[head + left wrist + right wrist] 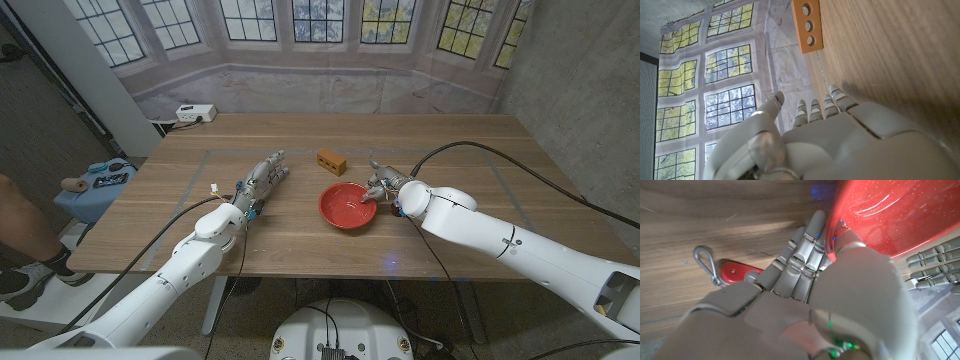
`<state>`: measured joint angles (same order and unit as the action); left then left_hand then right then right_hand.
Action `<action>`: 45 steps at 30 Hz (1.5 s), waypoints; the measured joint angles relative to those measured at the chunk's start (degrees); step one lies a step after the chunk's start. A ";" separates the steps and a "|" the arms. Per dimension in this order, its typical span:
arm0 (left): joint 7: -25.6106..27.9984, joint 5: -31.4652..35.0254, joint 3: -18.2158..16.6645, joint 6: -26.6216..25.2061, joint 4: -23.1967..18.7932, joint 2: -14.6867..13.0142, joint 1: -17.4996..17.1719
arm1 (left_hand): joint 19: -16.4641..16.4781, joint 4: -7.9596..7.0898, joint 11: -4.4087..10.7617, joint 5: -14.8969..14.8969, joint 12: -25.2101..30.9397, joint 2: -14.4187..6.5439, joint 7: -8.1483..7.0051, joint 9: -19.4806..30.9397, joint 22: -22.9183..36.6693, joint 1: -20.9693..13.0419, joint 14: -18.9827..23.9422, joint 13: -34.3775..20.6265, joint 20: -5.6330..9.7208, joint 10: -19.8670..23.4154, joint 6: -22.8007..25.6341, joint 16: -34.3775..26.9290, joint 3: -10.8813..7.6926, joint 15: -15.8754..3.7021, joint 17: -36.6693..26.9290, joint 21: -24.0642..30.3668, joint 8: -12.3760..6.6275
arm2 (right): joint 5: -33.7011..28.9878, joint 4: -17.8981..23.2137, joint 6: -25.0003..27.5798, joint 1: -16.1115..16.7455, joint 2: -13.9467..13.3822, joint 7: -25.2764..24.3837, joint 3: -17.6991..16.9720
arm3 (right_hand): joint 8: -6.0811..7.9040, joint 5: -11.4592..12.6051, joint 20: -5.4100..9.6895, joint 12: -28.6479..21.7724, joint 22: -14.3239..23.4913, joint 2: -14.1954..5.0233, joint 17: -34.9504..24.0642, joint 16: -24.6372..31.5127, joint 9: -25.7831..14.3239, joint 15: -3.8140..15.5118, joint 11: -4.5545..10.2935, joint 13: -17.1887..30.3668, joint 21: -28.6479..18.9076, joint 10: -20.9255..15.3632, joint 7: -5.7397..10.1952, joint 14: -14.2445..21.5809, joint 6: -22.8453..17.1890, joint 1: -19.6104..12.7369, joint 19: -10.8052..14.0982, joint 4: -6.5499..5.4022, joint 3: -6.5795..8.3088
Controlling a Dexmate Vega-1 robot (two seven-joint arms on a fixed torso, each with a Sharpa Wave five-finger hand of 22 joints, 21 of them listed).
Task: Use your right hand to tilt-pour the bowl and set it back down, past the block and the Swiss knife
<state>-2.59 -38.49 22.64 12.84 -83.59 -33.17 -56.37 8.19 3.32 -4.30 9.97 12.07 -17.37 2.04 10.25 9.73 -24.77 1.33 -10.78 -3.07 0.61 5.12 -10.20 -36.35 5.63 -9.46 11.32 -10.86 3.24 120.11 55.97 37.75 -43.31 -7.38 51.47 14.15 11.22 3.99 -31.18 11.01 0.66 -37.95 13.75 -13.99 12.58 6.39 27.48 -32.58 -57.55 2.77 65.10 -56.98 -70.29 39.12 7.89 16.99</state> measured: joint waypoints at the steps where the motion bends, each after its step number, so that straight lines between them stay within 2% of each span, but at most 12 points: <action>1: -0.04 -0.01 0.02 -0.01 0.07 0.02 0.03 | 0.00 0.00 0.00 0.00 0.00 0.00 0.11 0.00 0.00 0.00 0.00 0.00 0.00 0.00 0.11 0.00 0.00 0.00 0.00 0.00 0.00 | 0.00 0.01 -0.06 -0.08 -0.06 0.16 0.07 | -0.33 0.00 0.19 0.16 -0.01 -0.05 0.01 -0.02 0.00 0.10 0.07 -0.10 0.00 0.09 -0.13 -0.29 0.13 0.17 -0.22 -0.01 -0.02; 10: -0.65 -0.15 0.17 -0.02 0.90 0.23 0.55 | 0.00 0.00 0.00 0.00 0.00 0.00 0.11 0.00 0.00 0.00 0.00 0.00 0.00 0.00 0.11 0.00 0.00 0.00 0.00 0.00 0.00 | -0.05 0.54 -0.09 -0.79 -0.55 1.46 0.66 | -0.84 0.01 -0.51 0.89 -0.28 0.52 0.55 -0.92 0.01 -0.42 -0.39 -0.74 0.29 1.17 -0.33 -1.26 1.75 2.01 -1.34 -0.55 -0.56; 18: -1.43 -0.42 0.33 -0.01 1.84 0.49 1.14 | 0.00 0.00 0.00 0.00 0.00 0.00 0.11 0.00 0.00 0.00 0.00 0.00 0.00 0.00 0.10 0.00 0.00 0.00 0.00 0.00 0.00 | -0.24 0.78 0.16 -1.79 -0.83 2.98 1.41 | -2.20 0.01 -0.51 2.94 -0.26 1.25 2.37 -2.90 0.15 -1.73 -1.25 -1.57 0.70 5.14 -1.22 -3.64 4.74 3.82 -2.97 -0.80 -0.80; 24: -1.82 -0.50 0.34 0.00 2.40 0.54 1.49 | 0.00 0.00 0.02 0.00 0.00 0.00 0.11 0.00 0.00 0.00 0.00 0.00 0.00 0.02 0.10 0.00 0.00 0.00 0.00 0.00 0.00 | -0.37 0.79 0.16 -2.65 -0.88 4.15 2.01 | -3.16 0.01 -0.73 4.67 -0.36 1.63 4.06 -3.59 0.16 -2.79 -2.48 -2.41 1.13 7.79 -1.83 -5.85 7.19 4.80 -4.00 -0.48 -1.12; 41: -3.67 -0.92 0.57 -0.02 4.71 0.93 3.38 | 0.00 0.48 -0.10 0.00 0.00 0.00 0.28 0.00 0.00 0.00 0.00 0.00 0.00 0.33 0.54 0.00 0.01 0.00 0.00 0.00 0.00 | -1.24 0.68 0.16 -4.63 -0.67 6.05 3.09 | -3.16 0.46 -0.93 5.96 -0.53 1.71 5.58 -3.80 0.43 -3.57 -2.57 -3.36 1.96 8.90 -1.36 -7.65 8.53 5.32 -4.80 -0.47 -1.11; 45: -4.24 -0.93 0.73 -0.17 5.42 1.12 4.03 | 0.00 0.48 -0.10 0.00 0.00 0.00 0.00 0.00 0.00 0.00 0.00 0.00 0.00 0.32 0.82 0.00 0.01 0.00 0.00 0.00 0.00 | -1.66 0.66 0.15 -5.16 -0.66 6.41 3.34 | -3.16 0.46 -0.74 6.68 -0.46 1.71 6.31 -3.81 0.54 -3.94 -2.77 -3.77 2.02 10.41 -1.56 -8.43 8.94 5.77 -5.19 -0.47 -1.11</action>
<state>-6.84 -39.42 23.37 12.67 -78.17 -32.05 -52.33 8.19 3.80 -4.40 9.97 12.07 -17.37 2.05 10.26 9.73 -24.77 1.33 -10.78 -3.07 0.93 5.94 -10.20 -36.34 5.63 -9.46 11.32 -10.86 1.59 120.77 56.12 32.59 -43.97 -0.98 54.81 10.98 11.68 3.26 -24.50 10.55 2.38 -31.65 9.94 -13.45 8.64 3.63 23.70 -30.56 -47.14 1.20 56.67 -48.04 -64.52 33.92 7.42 15.88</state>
